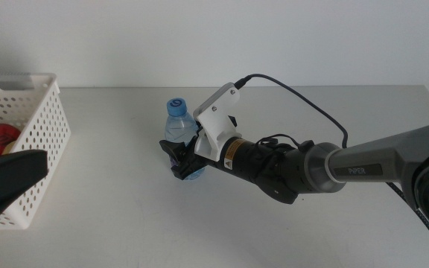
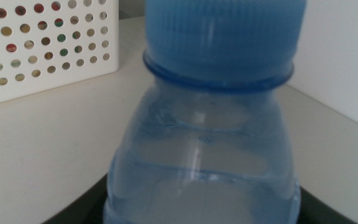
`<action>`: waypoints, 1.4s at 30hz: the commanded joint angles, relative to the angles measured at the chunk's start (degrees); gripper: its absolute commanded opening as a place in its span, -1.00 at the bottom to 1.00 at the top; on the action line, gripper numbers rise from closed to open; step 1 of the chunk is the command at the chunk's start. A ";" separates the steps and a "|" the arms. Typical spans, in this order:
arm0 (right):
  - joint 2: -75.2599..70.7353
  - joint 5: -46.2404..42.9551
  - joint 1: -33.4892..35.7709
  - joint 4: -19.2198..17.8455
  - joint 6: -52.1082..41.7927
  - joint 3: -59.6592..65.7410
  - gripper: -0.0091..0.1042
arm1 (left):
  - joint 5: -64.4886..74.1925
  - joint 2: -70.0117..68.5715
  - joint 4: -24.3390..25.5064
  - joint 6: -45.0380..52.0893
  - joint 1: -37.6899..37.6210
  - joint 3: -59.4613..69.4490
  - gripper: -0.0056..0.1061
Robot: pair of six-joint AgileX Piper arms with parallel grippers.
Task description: Use arms to grab the bottles and put them into the dustbin to the left of the table.
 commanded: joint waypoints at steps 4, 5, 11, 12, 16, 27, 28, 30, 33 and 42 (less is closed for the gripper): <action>-4.62 -6.88 -0.02 0.82 0.74 -1.83 0.41 | -3.81 0.30 -0.63 -0.90 -0.42 -1.38 0.78; -5.10 -6.88 -0.02 0.73 1.50 -1.83 0.48 | -3.81 0.30 -0.63 -0.90 -0.42 -1.38 0.78; -9.78 -6.54 -0.02 -0.01 3.19 1.04 0.64 | -3.82 0.30 -0.58 -0.90 -0.42 -1.38 0.78; -10.69 -6.44 -0.02 -0.27 3.19 1.75 0.63 | -3.82 0.30 -0.58 -0.90 -0.42 -1.38 0.78; -14.53 -6.34 -0.02 -0.45 3.19 5.23 0.59 | -3.82 0.30 -0.58 -0.90 -0.42 -1.38 0.78; -28.51 -5.32 -0.02 -0.45 3.19 16.56 0.53 | -3.82 0.30 -0.58 -0.90 -0.42 -1.38 0.78; -30.22 -5.26 -0.02 -0.45 3.19 17.75 0.53 | -3.82 0.30 -0.58 -0.90 -0.42 -1.38 0.78; -33.45 -5.26 -0.02 -0.45 3.19 20.01 0.53 | -3.82 0.30 -0.58 -0.90 -0.42 -1.38 0.78; -39.09 -3.67 -0.02 -0.45 3.99 23.94 0.52 | -3.82 0.30 -0.58 -0.90 -0.42 -1.38 0.78; -59.68 29.53 -0.04 5.93 4.23 32.57 0.49 | -3.82 0.30 -0.58 -0.90 -0.42 -1.38 0.78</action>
